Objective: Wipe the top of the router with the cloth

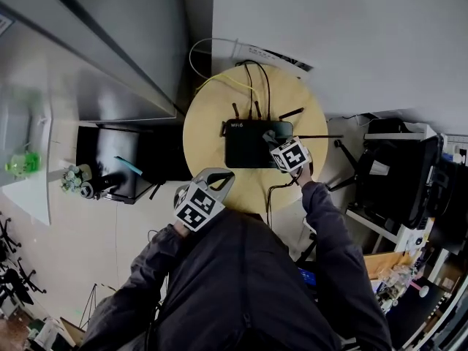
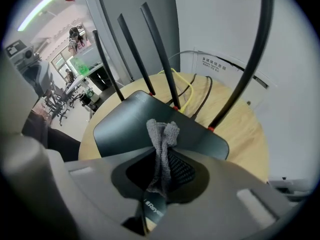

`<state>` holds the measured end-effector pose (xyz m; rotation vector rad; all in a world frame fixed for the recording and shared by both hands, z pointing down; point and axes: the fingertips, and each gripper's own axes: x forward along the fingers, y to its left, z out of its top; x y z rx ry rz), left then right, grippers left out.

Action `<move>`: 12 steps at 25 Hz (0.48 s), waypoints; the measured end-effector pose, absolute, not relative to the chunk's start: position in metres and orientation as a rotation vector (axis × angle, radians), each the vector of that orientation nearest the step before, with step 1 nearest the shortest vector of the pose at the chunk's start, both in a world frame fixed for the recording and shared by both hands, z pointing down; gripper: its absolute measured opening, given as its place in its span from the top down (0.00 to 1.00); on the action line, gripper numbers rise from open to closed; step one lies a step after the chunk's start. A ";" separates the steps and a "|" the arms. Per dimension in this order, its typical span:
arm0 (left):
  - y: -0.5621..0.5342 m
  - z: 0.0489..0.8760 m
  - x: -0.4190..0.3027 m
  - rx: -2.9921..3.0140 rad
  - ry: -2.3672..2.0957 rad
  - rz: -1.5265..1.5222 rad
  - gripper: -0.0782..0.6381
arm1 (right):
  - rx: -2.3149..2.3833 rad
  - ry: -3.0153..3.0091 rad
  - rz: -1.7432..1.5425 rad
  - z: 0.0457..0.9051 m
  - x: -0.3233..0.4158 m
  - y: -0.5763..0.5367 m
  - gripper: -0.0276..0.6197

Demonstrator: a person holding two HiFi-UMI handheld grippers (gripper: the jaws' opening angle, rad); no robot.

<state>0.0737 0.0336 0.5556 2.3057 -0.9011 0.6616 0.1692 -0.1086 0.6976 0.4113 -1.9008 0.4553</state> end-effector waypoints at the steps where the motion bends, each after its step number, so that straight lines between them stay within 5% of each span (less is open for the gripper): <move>1: 0.034 0.555 0.076 2.315 -0.890 0.666 0.89 | 0.409 -1.904 0.461 0.697 0.170 -0.102 0.89; 12: 0.035 0.553 0.094 2.377 -0.791 0.699 0.89 | 0.420 -1.917 0.511 0.699 0.187 -0.042 0.89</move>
